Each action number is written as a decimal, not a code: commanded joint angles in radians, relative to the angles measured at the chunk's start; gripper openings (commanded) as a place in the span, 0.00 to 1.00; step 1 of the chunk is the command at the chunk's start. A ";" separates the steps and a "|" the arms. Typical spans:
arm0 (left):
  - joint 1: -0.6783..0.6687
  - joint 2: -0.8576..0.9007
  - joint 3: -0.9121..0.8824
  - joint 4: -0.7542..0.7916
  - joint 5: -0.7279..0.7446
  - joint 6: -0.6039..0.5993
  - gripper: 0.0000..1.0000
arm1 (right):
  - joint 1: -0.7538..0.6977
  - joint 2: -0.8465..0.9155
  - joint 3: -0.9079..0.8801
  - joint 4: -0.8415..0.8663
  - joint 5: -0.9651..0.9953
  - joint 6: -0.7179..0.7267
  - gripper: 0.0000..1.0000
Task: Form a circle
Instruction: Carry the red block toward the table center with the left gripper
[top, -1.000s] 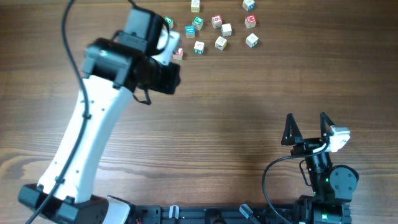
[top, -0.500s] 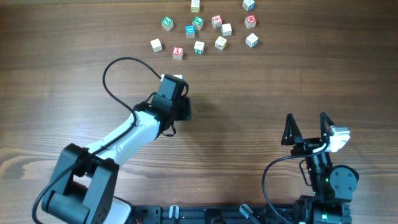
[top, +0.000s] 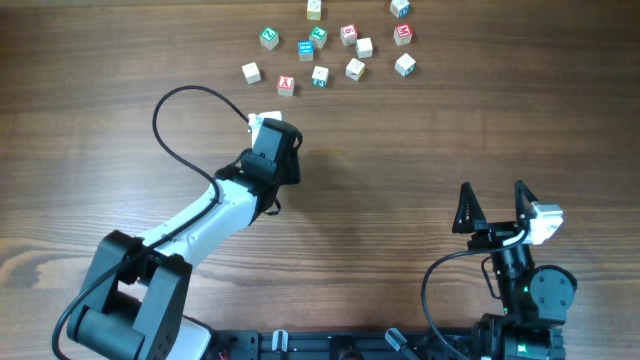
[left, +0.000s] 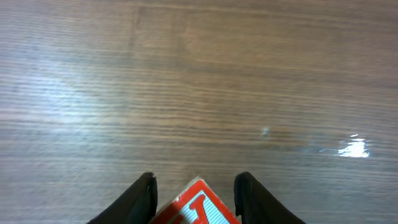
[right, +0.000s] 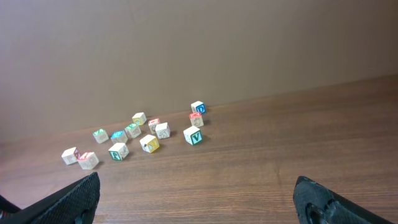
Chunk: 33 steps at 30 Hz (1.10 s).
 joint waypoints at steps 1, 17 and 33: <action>0.005 0.012 -0.003 -0.027 -0.024 -0.006 0.50 | 0.001 -0.007 -0.001 0.006 -0.005 0.008 1.00; 0.031 -0.220 0.262 -0.284 -0.002 0.029 1.00 | 0.001 -0.007 -0.001 0.006 -0.005 0.008 1.00; 0.028 0.021 0.116 -0.364 0.253 -0.062 1.00 | 0.001 -0.007 -0.001 0.006 -0.005 0.008 1.00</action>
